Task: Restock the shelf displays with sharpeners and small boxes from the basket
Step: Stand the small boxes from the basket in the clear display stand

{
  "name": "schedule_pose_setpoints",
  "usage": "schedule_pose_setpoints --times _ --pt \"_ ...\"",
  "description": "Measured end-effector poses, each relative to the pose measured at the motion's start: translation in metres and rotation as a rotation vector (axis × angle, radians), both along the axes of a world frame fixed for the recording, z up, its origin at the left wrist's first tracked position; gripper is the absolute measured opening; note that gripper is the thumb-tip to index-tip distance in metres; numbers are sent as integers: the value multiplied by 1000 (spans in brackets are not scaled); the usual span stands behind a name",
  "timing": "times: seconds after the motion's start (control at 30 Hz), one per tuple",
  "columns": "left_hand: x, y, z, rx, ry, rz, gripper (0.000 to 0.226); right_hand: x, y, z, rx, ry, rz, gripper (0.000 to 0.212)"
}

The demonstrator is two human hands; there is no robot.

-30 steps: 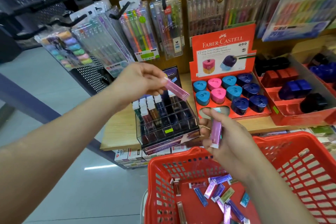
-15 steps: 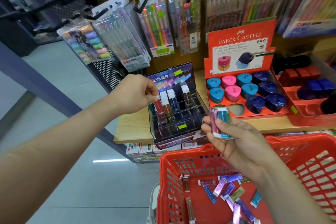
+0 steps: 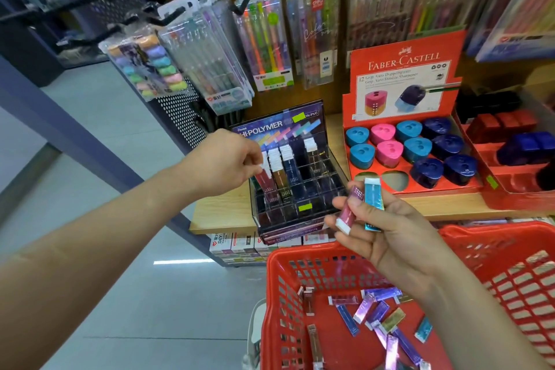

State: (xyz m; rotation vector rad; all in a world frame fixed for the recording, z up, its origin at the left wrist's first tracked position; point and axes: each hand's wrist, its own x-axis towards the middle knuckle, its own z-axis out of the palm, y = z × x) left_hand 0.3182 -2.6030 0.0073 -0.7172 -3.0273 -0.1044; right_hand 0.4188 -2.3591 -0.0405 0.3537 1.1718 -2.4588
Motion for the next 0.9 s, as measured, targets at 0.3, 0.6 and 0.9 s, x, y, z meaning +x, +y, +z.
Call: schedule_pose_setpoints --times 0.3,0.6,0.9 --pt "8 7 -19 -169 -4 -68 22 0 -4 -7 9 -24 -95 11" --pt "12 25 -4 47 -124 136 27 0 -5 -8 159 -39 -164 20" --pt "35 64 10 733 -1028 234 20 4 -14 -3 167 -10 -216 15"
